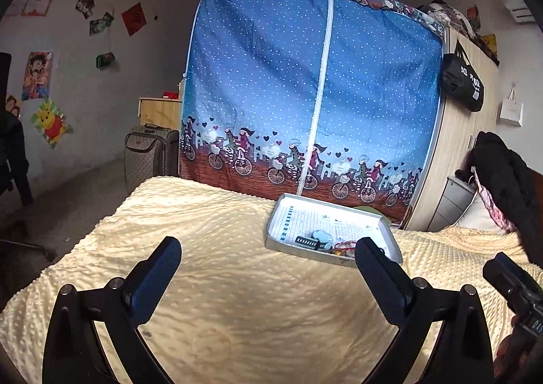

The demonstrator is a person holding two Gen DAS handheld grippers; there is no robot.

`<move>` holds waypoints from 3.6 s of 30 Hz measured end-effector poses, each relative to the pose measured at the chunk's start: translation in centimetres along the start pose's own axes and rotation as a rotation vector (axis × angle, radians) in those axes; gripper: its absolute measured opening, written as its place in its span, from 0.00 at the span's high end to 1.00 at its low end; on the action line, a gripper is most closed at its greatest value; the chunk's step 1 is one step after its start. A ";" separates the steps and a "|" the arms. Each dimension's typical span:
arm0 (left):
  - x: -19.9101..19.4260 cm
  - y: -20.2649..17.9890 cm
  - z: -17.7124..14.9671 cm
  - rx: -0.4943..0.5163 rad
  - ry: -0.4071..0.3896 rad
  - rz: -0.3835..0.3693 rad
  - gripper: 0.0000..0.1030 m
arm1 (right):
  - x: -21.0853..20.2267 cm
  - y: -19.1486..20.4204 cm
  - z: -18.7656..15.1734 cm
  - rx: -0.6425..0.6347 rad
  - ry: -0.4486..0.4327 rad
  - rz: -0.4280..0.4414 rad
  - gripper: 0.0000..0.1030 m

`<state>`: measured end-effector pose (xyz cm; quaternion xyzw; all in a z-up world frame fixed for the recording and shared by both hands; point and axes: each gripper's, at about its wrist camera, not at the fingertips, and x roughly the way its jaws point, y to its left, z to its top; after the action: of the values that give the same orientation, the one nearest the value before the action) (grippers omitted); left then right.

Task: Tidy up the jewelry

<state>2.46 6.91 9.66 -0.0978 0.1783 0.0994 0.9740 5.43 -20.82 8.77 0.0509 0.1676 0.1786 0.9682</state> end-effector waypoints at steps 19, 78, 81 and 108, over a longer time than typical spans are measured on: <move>-2.6 1.5 -4.1 0.127 -0.016 -0.016 0.00 | -2.3 2.4 -4.2 -0.049 0.009 -0.113 0.02; -1.7 2.0 -5.9 0.162 0.006 -0.027 0.00 | 0.2 3.2 -4.9 -0.042 0.050 -0.137 0.02; -1.7 2.0 -5.9 0.162 0.007 -0.028 0.00 | 0.3 3.1 -4.9 -0.041 0.054 -0.140 0.02; -1.7 1.9 -6.2 0.182 -0.004 -0.014 0.00 | 0.6 3.5 -5.2 -0.039 0.069 -0.138 0.02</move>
<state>-1.55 7.04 4.35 -0.0102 0.1839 0.0764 0.9799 2.99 -17.10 4.24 0.0140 0.2005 0.1162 0.9727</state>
